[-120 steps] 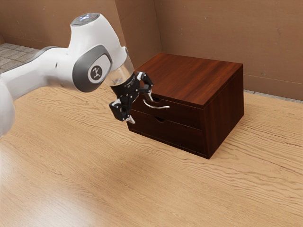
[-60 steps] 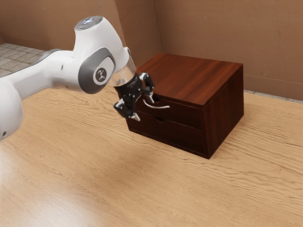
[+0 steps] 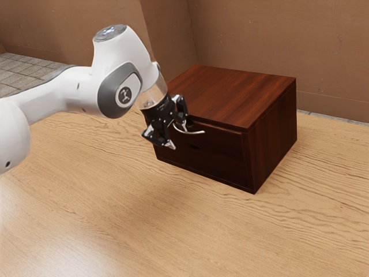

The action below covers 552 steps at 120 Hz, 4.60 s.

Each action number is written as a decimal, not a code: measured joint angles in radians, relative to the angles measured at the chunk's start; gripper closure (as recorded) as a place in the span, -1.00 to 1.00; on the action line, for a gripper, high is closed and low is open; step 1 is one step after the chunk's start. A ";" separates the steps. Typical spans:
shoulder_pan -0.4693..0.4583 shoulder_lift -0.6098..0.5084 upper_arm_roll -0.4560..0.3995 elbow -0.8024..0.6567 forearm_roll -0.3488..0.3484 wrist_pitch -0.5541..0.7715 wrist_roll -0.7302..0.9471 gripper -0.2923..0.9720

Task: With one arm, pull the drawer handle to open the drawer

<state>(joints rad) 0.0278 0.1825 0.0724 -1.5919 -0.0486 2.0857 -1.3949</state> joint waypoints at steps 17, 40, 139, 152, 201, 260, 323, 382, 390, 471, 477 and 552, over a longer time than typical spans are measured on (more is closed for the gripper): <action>0.000 -0.006 0.000 -0.001 -0.004 0.001 -0.002 0.26; 0.000 -0.012 0.000 -0.005 -0.005 0.002 -0.003 0.42; -0.001 -0.177 0.002 -0.207 -0.005 0.003 -0.006 0.51; 0.002 -0.199 0.001 -0.229 -0.005 0.003 -0.007 0.51; -0.002 -0.282 -0.001 -0.318 -0.005 0.003 -0.013 0.51; -0.002 -0.326 0.001 -0.374 -0.003 0.003 -0.029 0.50; 0.001 -0.399 0.001 -0.459 -0.001 0.032 -0.051 0.50; -0.003 -0.481 0.003 -0.537 0.007 0.045 -0.079 0.50; 0.001 -0.484 0.003 -0.540 0.007 0.045 -0.081 0.50; -0.004 -0.495 0.002 -0.522 0.041 0.065 -0.089 0.50; -0.005 -0.499 0.002 -0.516 0.046 0.065 -0.089 0.49; -0.115 -0.424 0.014 0.064 0.028 -0.616 -0.100 -0.44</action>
<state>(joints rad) -0.0875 -0.2420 0.0862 -1.5280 -0.0208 1.4693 -1.4953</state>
